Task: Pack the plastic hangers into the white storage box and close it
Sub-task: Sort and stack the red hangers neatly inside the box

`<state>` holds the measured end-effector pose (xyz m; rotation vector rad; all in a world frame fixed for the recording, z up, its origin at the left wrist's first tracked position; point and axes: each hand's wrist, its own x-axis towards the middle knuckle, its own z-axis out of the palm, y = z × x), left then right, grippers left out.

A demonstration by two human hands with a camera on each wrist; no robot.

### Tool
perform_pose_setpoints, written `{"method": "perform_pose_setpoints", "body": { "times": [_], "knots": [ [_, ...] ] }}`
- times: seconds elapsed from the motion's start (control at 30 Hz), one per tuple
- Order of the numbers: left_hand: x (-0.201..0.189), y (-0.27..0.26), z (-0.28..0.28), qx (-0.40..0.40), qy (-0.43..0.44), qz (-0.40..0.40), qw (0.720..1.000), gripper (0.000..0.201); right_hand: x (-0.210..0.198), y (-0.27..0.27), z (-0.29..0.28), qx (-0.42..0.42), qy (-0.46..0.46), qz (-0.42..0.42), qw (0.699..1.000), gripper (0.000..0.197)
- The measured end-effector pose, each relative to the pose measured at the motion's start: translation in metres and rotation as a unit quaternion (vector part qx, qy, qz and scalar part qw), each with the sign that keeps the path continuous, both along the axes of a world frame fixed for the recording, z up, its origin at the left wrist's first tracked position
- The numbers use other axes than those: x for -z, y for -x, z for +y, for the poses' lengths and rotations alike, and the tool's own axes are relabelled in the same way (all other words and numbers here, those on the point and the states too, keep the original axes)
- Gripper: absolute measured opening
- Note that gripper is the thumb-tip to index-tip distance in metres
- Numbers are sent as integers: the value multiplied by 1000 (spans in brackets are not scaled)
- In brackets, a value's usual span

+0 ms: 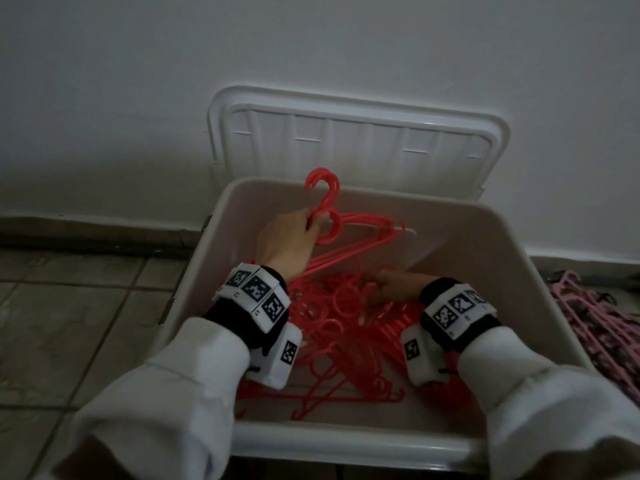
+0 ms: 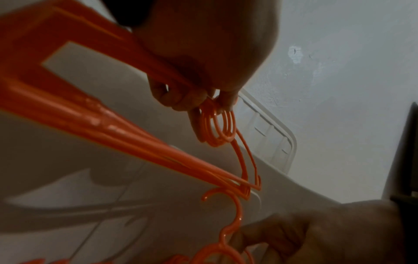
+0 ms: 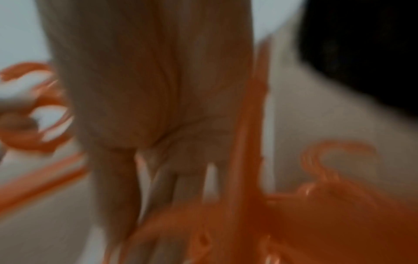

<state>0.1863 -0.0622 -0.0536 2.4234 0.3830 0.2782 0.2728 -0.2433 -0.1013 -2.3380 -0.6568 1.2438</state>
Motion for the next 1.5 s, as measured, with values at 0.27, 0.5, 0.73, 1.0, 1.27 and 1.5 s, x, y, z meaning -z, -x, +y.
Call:
{"method": "perform_pose_setpoints", "body": {
  "times": [0.27,0.5,0.73,1.0,1.27,1.5],
  "knots": [
    [-12,8,-5,-15,-62,35,997,47,1,12,3,-34,-26,100,994,17],
    [-14,9,-7,-18,-71,44,996,45,3,6,1,17,14,-42,999,22],
    [-15,9,-7,-22,-72,44,996,45,-3,5,-3,-12,-15,35,999,33],
    [-15,8,-6,-31,-55,16,998,43,-46,-6,-9,53,-184,-104,976,16],
    [-14,7,-6,-56,-49,-38,997,39,-57,-15,-23,136,-127,-78,979,23],
    [-13,6,-5,-62,-53,-48,995,40,-45,-6,-13,130,-143,-42,980,22]
  ]
}}
